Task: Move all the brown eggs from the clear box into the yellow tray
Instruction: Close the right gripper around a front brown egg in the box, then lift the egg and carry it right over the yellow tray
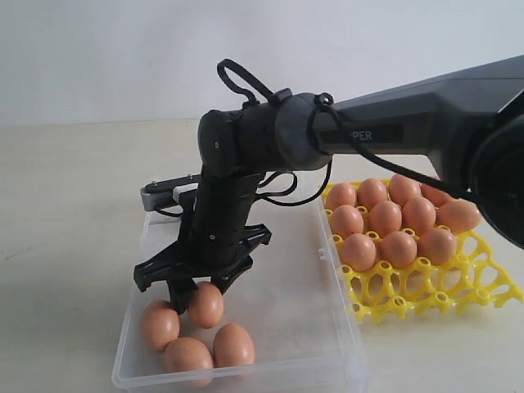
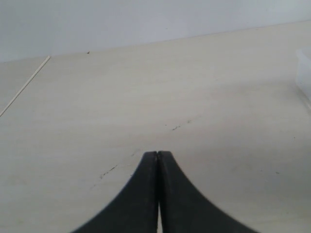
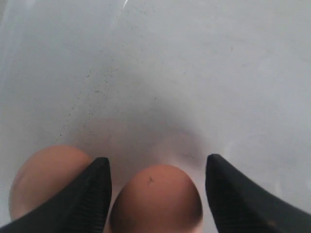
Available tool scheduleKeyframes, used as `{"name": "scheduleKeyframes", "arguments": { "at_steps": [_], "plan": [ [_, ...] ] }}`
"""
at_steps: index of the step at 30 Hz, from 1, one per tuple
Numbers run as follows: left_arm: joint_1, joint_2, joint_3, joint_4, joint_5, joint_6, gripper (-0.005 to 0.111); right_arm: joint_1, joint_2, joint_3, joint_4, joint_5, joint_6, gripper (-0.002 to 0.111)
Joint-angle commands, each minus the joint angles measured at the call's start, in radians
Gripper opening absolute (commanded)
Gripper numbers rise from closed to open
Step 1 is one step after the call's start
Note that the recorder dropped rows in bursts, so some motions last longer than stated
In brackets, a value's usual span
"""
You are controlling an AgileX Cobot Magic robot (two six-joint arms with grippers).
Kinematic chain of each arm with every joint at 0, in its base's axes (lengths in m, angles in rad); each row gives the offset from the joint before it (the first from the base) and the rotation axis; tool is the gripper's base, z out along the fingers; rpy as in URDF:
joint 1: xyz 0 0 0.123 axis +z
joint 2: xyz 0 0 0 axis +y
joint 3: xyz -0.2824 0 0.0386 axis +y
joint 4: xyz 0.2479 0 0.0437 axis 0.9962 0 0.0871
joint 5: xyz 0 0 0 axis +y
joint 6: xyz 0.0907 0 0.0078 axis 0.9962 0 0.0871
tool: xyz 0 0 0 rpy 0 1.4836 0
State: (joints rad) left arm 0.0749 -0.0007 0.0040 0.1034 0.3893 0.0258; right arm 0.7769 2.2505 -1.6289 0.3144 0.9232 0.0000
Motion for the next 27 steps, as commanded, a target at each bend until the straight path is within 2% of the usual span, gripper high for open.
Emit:
{"name": "scheduleKeyframes", "arguments": {
  "at_steps": [1,5,7,10,14,19,21,27],
  "plan": [
    [-0.005,0.001,-0.004,0.000,-0.009,-0.004,0.000,-0.005,0.001,-0.004,0.024,-0.030,0.000,0.056],
    [-0.005,0.001,-0.004,0.000,-0.009,-0.004,0.000,-0.005,0.008,-0.004,0.026,-0.023,0.000,0.049],
    [-0.005,0.001,-0.004,0.000,-0.009,-0.004,0.000,-0.005,0.014,-0.004,0.026,-0.005,0.000,0.035],
    [-0.005,0.001,-0.004,0.000,-0.009,-0.004,0.000,-0.005,0.015,-0.004,0.026,0.021,-0.034,0.001],
    [-0.005,0.001,-0.004,0.000,-0.009,-0.004,0.000,-0.005,0.008,-0.004,0.026,0.036,-0.061,0.000],
    [-0.005,0.001,-0.004,0.000,-0.009,-0.004,0.000,-0.005,-0.130,0.005,-0.071,-0.055,-0.078,0.000],
    [-0.005,0.001,-0.004,0.000,-0.009,-0.004,0.000,-0.005,-0.228,0.073,-0.094,-0.165,-0.078,0.000],
    [-0.005,0.001,-0.004,0.000,-0.009,-0.004,0.000,-0.018,-0.526,0.446,-0.134,-0.534,-0.083,0.000]
  ]
}}
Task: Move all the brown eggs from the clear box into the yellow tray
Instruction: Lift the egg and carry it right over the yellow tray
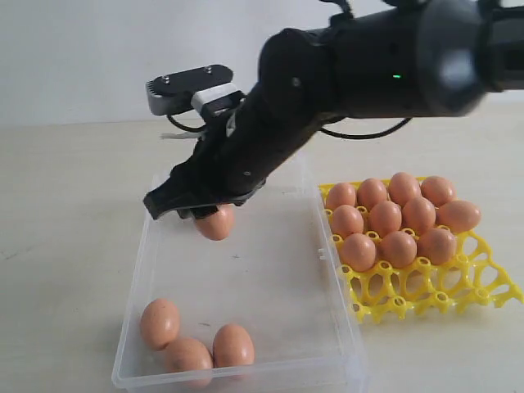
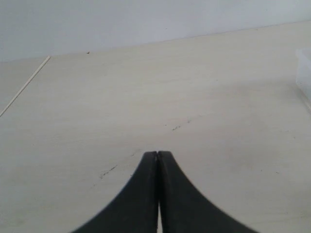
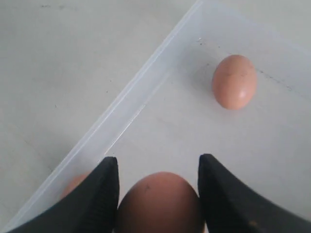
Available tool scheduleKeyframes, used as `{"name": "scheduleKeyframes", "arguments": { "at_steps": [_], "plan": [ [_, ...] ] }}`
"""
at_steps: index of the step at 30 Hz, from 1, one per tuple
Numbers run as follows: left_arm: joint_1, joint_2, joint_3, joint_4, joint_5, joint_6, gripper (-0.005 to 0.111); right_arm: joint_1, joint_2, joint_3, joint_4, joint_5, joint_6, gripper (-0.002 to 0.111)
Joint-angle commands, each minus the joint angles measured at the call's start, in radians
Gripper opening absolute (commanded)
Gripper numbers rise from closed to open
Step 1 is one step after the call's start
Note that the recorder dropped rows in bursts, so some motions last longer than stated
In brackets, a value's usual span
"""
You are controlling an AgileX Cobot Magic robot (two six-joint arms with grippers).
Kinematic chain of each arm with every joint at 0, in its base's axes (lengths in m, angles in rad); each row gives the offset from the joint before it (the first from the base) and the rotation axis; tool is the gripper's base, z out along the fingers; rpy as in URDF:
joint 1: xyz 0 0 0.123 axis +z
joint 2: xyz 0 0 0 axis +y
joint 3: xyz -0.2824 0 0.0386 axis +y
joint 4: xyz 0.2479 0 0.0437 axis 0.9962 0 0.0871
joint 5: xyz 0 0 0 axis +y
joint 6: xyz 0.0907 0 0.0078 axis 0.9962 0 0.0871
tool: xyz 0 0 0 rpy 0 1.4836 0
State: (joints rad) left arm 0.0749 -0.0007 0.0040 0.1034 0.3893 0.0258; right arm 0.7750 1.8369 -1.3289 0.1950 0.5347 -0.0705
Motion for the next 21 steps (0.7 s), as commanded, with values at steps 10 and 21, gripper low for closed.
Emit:
{"name": "scheduleKeyframes", "arguments": {
  "at_steps": [10,21],
  "plan": [
    [-0.005,0.001,-0.004,0.000,-0.009,-0.004,0.000,-0.226,-0.426,0.584,0.088,-0.408,-0.092,0.000],
    [-0.005,0.001,-0.004,0.000,-0.009,-0.004,0.000,-0.445,-0.534,0.789,0.146,-0.602,-0.157,0.000]
  ]
}}
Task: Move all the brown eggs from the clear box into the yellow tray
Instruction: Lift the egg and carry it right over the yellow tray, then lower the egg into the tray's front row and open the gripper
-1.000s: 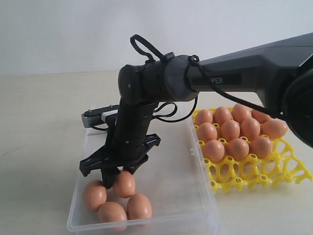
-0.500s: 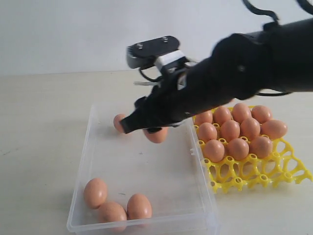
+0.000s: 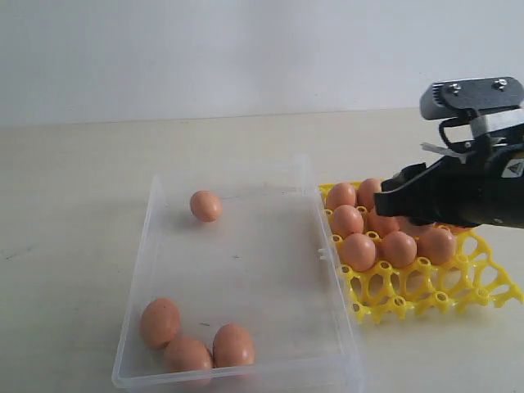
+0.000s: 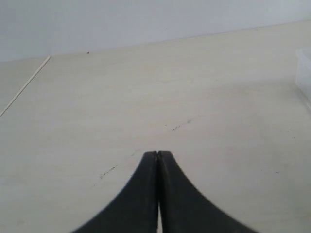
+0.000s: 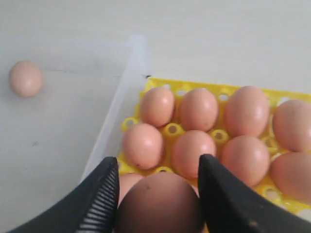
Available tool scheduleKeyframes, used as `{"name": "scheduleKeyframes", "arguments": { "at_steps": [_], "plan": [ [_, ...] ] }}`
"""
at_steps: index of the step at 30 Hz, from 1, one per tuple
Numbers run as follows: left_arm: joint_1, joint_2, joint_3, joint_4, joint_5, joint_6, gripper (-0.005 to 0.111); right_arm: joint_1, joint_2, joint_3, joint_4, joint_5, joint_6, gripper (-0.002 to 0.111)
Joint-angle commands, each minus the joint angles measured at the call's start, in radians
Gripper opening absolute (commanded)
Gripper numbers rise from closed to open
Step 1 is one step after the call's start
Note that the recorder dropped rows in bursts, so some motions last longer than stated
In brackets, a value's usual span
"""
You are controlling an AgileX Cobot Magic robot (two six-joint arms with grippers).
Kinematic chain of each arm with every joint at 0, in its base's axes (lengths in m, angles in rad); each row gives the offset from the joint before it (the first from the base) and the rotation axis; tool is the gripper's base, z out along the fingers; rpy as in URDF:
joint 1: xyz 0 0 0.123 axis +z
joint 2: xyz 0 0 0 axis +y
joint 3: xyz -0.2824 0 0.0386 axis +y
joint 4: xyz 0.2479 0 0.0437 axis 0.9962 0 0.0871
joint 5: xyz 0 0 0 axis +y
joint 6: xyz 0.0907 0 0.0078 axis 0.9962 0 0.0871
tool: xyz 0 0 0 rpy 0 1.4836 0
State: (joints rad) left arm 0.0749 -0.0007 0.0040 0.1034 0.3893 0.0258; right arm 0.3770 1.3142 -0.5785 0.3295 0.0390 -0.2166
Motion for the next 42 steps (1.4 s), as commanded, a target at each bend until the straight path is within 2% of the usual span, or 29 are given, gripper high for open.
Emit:
{"name": "scheduleKeyframes", "arguments": {
  "at_steps": [1,7,24,42],
  "plan": [
    [-0.005,0.001,-0.004,0.000,-0.009,-0.004,0.000,-0.053,-0.004,0.045,0.011,-0.121,-0.011,0.000],
    [-0.005,0.001,-0.004,0.000,-0.009,-0.004,0.000,-0.073,0.060,0.052,0.064,-0.179,-0.141,0.000],
    [-0.005,0.001,-0.004,0.000,-0.009,-0.004,0.000,-0.251,0.218,0.052,0.055,-0.305,-0.150,0.000],
    [-0.005,0.001,-0.004,0.000,-0.009,-0.004,0.000,-0.252,0.339,0.052,0.055,-0.360,-0.136,0.000]
  ]
}}
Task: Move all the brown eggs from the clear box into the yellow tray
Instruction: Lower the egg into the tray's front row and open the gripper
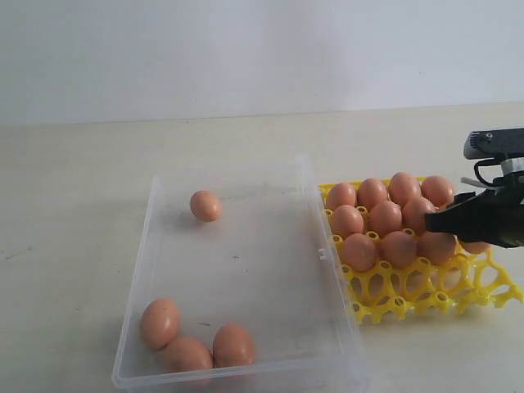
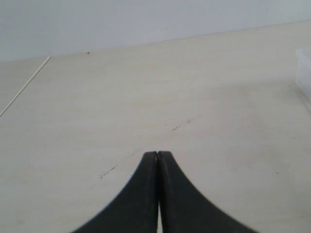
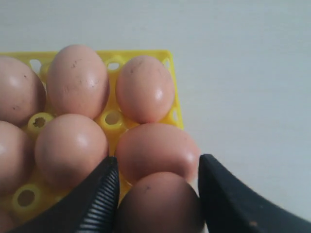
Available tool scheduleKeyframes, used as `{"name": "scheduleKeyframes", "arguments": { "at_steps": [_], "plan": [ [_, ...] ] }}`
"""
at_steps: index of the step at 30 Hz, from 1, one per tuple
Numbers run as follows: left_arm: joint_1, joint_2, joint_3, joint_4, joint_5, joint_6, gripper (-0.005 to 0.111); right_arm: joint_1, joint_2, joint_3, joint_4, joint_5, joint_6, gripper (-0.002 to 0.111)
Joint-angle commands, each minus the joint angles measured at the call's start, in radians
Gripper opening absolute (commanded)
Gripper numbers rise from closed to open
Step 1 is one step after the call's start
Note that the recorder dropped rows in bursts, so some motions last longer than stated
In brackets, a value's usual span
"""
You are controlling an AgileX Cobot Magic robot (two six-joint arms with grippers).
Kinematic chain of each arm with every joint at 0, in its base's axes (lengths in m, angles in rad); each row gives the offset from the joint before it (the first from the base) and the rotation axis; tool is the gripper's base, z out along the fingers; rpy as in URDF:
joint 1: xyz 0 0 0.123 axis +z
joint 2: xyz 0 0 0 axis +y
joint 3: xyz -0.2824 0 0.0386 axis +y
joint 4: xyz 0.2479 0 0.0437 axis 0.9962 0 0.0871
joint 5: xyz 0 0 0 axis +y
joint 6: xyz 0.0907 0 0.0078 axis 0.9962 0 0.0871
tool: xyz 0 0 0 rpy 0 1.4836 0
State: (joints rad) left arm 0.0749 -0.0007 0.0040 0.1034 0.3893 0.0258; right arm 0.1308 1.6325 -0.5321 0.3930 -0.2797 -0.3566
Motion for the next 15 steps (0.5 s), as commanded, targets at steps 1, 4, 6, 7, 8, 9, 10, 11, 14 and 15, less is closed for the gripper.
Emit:
{"name": "scheduleKeyframes", "arguments": {
  "at_steps": [1,4,6,7,8,9,10,11,14,15],
  "plan": [
    [-0.005,0.001,-0.004,0.000,-0.009,-0.004,0.000,-0.006,0.025,0.006,-0.009,-0.046,0.009,0.000],
    [-0.005,0.001,-0.004,0.000,-0.009,-0.004,0.000,-0.006,0.029,0.006,-0.011,-0.058,0.021,0.000],
    [-0.005,0.001,-0.004,0.000,-0.009,-0.004,0.000,-0.006,0.029,0.006,-0.011,-0.060,0.020,0.000],
    [-0.005,0.001,-0.004,0.000,-0.009,-0.004,0.000,-0.006,0.029,0.006,-0.011,-0.060,0.023,0.000],
    [-0.005,0.001,-0.004,0.000,-0.009,-0.004,0.000,-0.006,0.029,0.006,-0.011,-0.060,0.030,0.000],
    [-0.005,0.001,-0.004,0.000,-0.009,-0.004,0.000,-0.006,0.029,0.006,-0.011,-0.063,0.042,0.000],
    [-0.005,0.001,-0.004,0.000,-0.009,-0.004,0.000,-0.006,0.029,0.006,-0.011,-0.065,0.049,0.000],
    [-0.005,0.001,-0.004,0.000,-0.009,-0.004,0.000,-0.006,0.029,0.006,-0.011,-0.068,0.054,0.000],
    [-0.005,0.001,-0.004,0.000,-0.009,-0.004,0.000,-0.006,0.029,0.006,-0.011,-0.068,0.072,0.002],
    [-0.005,0.001,-0.004,0.000,-0.009,-0.004,0.000,-0.006,0.029,0.006,-0.011,-0.068,0.072,0.005]
  ]
}}
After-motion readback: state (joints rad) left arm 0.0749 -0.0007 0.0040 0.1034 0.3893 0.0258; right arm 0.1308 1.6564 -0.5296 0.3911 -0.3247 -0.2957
